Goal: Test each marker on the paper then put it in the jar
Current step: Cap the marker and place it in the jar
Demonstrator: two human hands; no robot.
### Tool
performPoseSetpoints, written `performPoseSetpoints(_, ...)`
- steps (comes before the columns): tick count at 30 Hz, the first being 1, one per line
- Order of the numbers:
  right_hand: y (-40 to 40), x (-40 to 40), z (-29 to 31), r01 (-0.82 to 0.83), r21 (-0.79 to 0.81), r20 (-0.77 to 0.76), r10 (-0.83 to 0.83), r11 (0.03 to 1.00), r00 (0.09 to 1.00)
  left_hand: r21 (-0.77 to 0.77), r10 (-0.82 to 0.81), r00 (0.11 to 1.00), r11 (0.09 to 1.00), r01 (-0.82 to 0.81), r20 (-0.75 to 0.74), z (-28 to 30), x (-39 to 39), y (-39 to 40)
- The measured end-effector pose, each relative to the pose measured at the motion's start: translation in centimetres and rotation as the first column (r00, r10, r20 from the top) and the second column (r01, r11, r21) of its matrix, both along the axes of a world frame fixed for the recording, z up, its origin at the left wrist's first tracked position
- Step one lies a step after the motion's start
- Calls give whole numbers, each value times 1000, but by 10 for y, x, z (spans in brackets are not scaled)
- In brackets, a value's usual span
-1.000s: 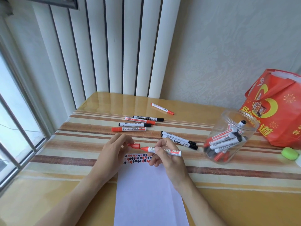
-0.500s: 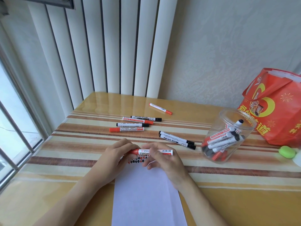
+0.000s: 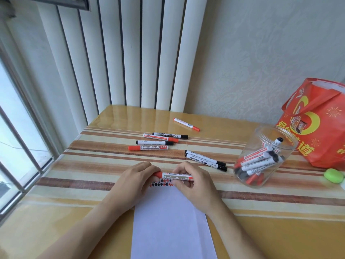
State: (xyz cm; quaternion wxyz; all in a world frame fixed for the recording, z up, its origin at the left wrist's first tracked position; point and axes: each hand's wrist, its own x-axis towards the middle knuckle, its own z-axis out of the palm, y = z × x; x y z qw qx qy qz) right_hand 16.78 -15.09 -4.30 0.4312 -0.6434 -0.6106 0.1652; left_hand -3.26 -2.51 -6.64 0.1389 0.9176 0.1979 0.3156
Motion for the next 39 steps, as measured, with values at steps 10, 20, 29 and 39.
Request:
performPoseSetpoints(10, 7, -4, -5, 21, 6, 28, -21, 1000, 999, -11, 2, 999, 1000, -2, 41, -2, -3, 4)
performPoseSetpoints(20, 4, -11, 1, 72, 93, -32, -69, 993, 997, -45, -26, 997, 999, 29, 74, 1, 2, 3)
performPoseSetpoints(29, 3, -9, 33, 283, 204, -308, -214, 937, 927, -173, 40, 999, 984, -37, 11, 5, 0, -2)
performPoseSetpoints(39, -48, 62, 140, 464, 825, -43, -783, 322, 621, -183, 70, 997, 981, -61, 42, 4, -3, -7)
